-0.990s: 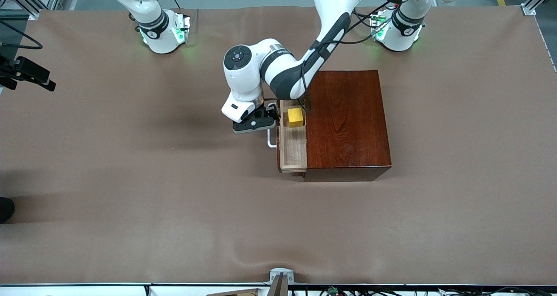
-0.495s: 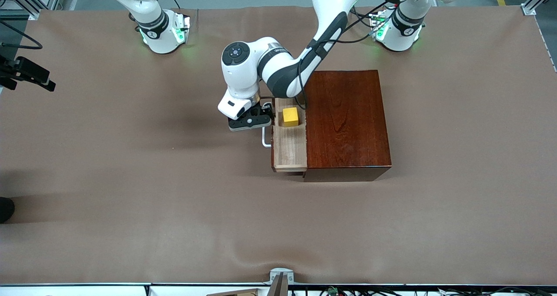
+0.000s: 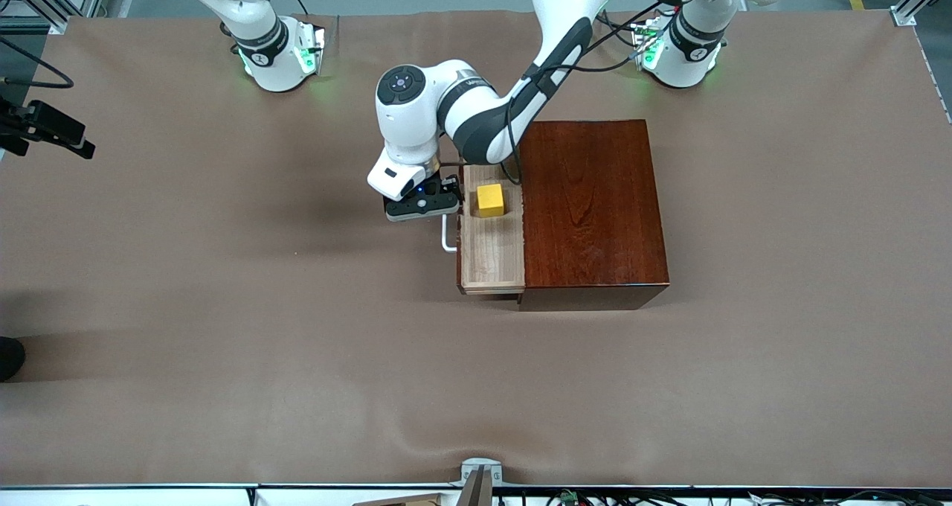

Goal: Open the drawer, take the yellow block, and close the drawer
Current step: 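Withdraw the left gripper while the right gripper reaches toward the drawer, then lower the right gripper into the drawer over the yellow block, then close the right gripper on the yellow block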

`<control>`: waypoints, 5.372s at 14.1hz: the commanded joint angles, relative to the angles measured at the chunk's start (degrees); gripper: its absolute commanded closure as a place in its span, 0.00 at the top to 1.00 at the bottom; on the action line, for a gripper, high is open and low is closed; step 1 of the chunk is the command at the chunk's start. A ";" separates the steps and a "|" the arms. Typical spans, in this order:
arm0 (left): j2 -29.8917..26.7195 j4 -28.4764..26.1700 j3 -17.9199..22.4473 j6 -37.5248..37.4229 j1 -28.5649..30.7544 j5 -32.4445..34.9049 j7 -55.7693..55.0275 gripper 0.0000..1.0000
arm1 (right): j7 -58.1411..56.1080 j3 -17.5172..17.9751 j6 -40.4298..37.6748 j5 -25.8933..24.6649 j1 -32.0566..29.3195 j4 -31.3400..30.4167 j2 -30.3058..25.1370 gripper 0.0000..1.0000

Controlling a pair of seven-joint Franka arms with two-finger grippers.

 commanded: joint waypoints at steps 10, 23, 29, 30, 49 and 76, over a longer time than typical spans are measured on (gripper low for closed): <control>-21.80 0.75 4.47 -23.68 14.00 0.32 10.64 1.00 | 1.26 1.05 1.84 -1.38 -3.15 0.64 5.80 1.00; -39.99 -16.53 1.41 -34.61 40.19 0.15 48.01 1.00 | 40.89 1.40 -2.12 4.85 7.58 0.38 6.33 1.00; -51.51 -30.44 -8.52 -30.82 53.91 0.15 54.26 1.00 | 56.52 1.40 2.18 7.15 15.64 0.64 10.63 1.00; -53.26 -31.84 -9.50 -30.82 55.06 0.15 54.69 1.00 | 59.94 1.40 3.84 7.24 18.36 0.64 11.51 1.00; -56.62 -32.82 -8.98 -30.47 56.30 -0.56 60.59 1.00 | 114.27 1.40 30.20 17.08 41.06 1.08 26.10 1.00; -55.30 -32.47 -9.16 -29.33 56.22 -0.56 60.59 1.00 | 120.36 1.13 37.96 13.21 49.42 2.66 35.87 0.00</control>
